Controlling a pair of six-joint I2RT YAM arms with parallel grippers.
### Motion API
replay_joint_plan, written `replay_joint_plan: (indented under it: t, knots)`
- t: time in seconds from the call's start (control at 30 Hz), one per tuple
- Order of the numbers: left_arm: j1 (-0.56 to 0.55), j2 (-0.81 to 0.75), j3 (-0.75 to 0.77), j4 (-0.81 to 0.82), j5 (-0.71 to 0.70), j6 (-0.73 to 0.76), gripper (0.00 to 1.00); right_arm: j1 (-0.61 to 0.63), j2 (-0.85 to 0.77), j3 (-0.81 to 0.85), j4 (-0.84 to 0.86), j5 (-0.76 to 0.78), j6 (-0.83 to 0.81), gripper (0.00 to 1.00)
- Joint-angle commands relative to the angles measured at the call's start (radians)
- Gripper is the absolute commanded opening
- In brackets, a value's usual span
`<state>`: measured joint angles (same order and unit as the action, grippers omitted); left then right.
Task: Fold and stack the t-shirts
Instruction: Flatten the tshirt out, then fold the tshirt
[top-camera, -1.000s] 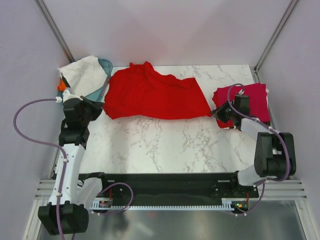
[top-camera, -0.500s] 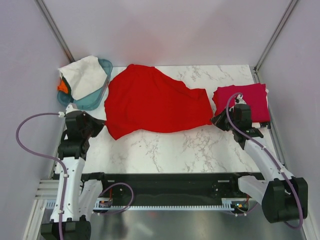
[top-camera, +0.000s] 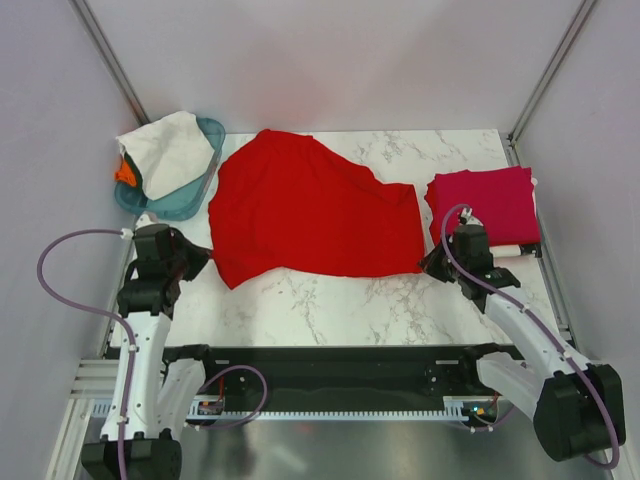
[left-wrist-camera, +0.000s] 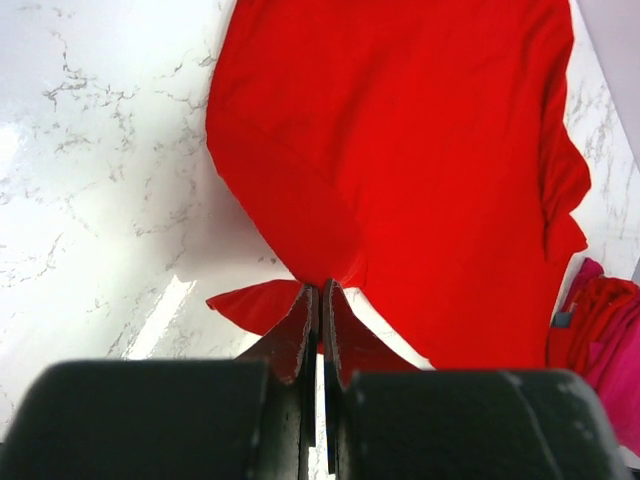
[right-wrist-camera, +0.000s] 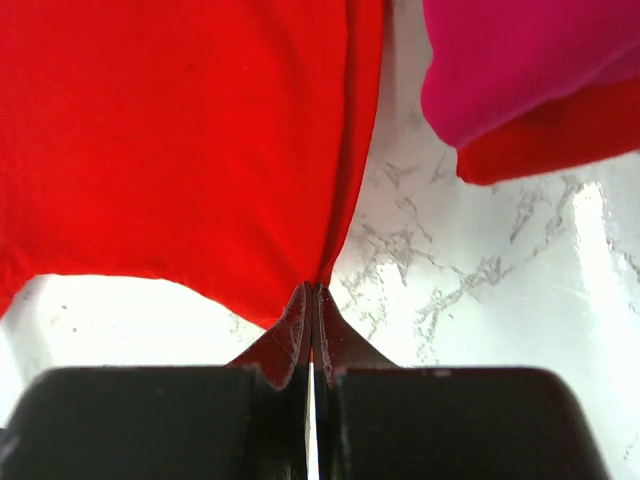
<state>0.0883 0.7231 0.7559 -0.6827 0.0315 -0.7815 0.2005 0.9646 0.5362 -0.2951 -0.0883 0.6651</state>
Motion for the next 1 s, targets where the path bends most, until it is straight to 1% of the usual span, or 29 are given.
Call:
replay_joint_plan:
  t: [0.0, 0.13, 0.23, 0.4, 0.67, 0.87, 0.97]
  knots:
    - [0.004, 0.030, 0.032, 0.000, -0.028, -0.002, 0.02, 0.014, 0.020, 0.004, -0.004, 0.055, -0.009, 0.00]
    - [0.004, 0.102, 0.103, 0.002, -0.080, 0.019, 0.02, 0.016, 0.046, 0.057, -0.004, 0.082, -0.021, 0.00]
    - [0.005, 0.165, 0.163, 0.015, -0.100, 0.030, 0.02, 0.016, 0.097, 0.117, -0.004, 0.113, -0.032, 0.00]
    - [0.004, 0.297, 0.256, 0.031, -0.091, 0.030, 0.02, 0.014, 0.229, 0.232, -0.001, 0.134, -0.053, 0.00]
    - [0.004, 0.472, 0.333, 0.109, -0.101, 0.004, 0.02, 0.016, 0.400, 0.367, 0.017, 0.171, -0.045, 0.00]
    - [0.002, 0.634, 0.494, 0.121, -0.059, 0.005, 0.02, 0.013, 0.486, 0.450, 0.020, 0.226, -0.029, 0.00]
    - [0.002, 0.689, 0.554, 0.123, -0.062, -0.001, 0.02, 0.013, 0.520, 0.482, 0.020, 0.254, -0.030, 0.00]
